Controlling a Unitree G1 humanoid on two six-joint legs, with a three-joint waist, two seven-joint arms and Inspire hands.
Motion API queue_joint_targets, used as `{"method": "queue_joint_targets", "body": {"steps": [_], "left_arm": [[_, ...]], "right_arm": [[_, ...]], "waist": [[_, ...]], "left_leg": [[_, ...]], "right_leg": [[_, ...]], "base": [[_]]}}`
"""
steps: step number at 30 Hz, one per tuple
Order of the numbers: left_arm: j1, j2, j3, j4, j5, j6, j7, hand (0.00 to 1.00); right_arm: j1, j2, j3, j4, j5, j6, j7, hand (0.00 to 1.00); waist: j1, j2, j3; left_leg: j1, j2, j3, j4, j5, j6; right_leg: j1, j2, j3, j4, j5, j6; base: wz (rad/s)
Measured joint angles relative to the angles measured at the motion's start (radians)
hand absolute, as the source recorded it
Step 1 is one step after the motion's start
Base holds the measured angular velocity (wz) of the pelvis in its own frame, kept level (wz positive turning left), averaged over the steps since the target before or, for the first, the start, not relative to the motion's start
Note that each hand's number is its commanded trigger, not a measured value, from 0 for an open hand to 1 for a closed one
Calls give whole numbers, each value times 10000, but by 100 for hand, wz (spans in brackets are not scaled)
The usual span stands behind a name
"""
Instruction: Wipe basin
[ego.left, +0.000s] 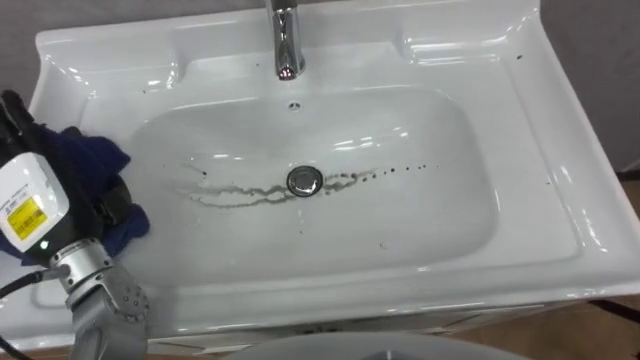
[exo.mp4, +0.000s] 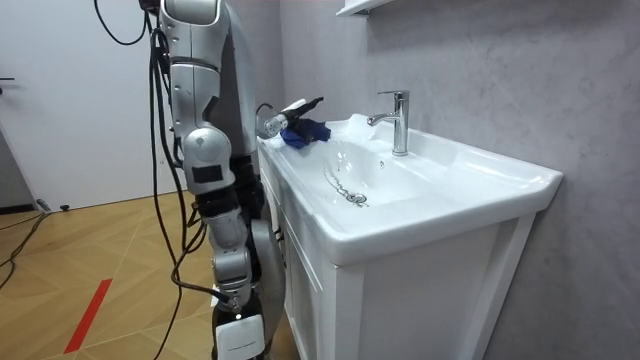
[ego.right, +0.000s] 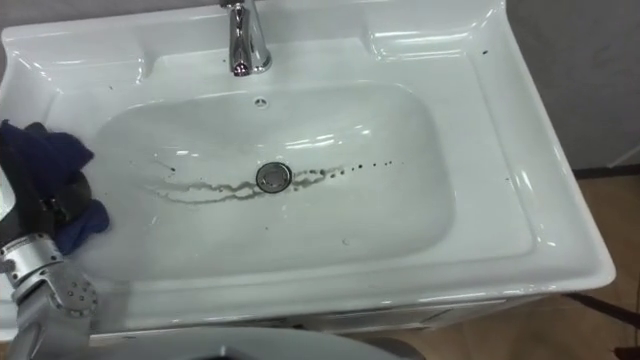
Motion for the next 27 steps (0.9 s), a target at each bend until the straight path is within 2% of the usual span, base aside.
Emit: {"method": "queue_joint_targets", "body": {"steps": [1, 3, 4, 9, 15, 20, 27], "left_arm": [[2, -41, -9, 25, 0, 15, -12, 0], [21, -85, -61, 166, -8, 20, -24, 0], [35, -84, -120, 279, -10, 25, -20, 0], [-72, -50, -218, 606, -7, 229, -28, 0], [-122, 93, -229, 769, -62, 249, -136, 0], [-55, 168, -236, 826, -199, 240, -133, 0], [22, 454, -241, 1161, -620, 220, -235, 0]], "right_arm": [[1, -1, 0, 0, 6, 12, 4, 0], [-47, -18, -1, -6, -14, 90, 0, 0], [-66, -54, 8, 4, -45, 192, -1, 0], [-82, -142, 286, 17, -41, 348, 30, 0], [11, -245, 284, -45, -63, 670, 215, 0], [53, -245, 276, -100, -149, 788, 155, 0], [222, -242, 141, -763, -1338, 1036, 191, 0]], "waist": [[-1, -41, -25], [10, -24, -154], [2, 12, -178], [-7, 40, -176], [-52, 16, -168], [-5, 14, -169], [3, 18, -169]], "left_leg": [[-33, 1, -3, 2, 0, 0], [-71, 1, -1, 12, 1, -1], [-47, -2, -2, 24, 1, -1], [29, 4, 22, 24, 9, -13], [44, 1, 54, 36, 13, -20], [77, 7, 33, 33, 42, -65], [198, 16, 25, 34, 128, -199]], "right_leg": [[-33, -1, -18, 9, 0, -1], [-128, -3, -22, 48, 3, -4], [-124, -8, -6, 90, 3, -5], [-83, 1, 42, 194, -47, -42], [-156, -7, 124, 371, -190, -67], [-129, 11, 155, 355, -201, -92], [-108, 24, 171, 495, -312, -207]], "base": [[0], [-2], [-4], [-1], [0], [-1], [-5]]}}
